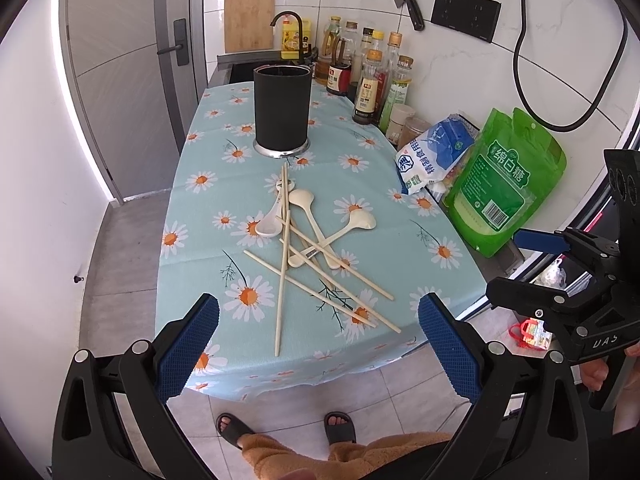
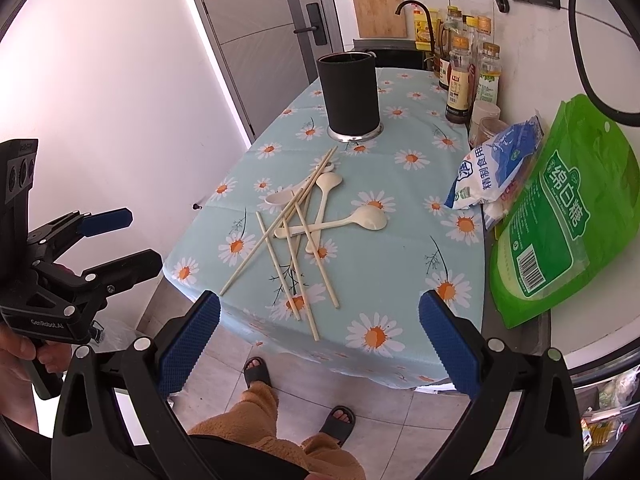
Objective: Organize utensils
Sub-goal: 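Move both grippers down toward the pile of wooden chopsticks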
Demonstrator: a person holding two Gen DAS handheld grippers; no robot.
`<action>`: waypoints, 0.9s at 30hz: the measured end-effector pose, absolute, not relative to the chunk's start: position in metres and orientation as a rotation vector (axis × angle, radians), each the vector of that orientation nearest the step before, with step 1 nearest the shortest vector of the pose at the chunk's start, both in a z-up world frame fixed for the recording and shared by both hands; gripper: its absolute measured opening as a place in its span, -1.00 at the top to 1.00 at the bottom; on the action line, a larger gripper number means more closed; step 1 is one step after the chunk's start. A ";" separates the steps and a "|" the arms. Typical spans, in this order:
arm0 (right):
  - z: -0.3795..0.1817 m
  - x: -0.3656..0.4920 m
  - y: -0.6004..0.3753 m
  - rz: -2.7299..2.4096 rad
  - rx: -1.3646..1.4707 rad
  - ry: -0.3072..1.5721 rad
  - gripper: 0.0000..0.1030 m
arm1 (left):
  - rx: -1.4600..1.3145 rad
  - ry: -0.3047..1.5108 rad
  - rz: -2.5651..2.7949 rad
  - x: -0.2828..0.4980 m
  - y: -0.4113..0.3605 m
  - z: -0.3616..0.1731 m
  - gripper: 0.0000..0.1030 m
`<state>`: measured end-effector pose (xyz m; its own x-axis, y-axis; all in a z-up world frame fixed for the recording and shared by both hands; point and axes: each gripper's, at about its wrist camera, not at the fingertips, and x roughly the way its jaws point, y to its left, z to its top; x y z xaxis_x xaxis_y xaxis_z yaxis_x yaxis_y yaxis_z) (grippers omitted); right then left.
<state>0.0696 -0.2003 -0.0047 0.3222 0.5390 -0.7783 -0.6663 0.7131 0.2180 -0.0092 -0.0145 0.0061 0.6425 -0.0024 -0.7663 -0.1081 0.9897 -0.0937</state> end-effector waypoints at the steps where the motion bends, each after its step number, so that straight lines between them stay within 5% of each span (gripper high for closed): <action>1: -0.003 0.071 -0.200 0.794 -0.166 0.958 -0.92 | -0.128 0.876 0.060 -0.008 -0.014 0.007 -0.87; 27: -0.014 0.091 -0.191 0.845 -0.131 1.020 -0.85 | -0.133 0.976 0.083 -0.002 0.004 -0.002 -0.87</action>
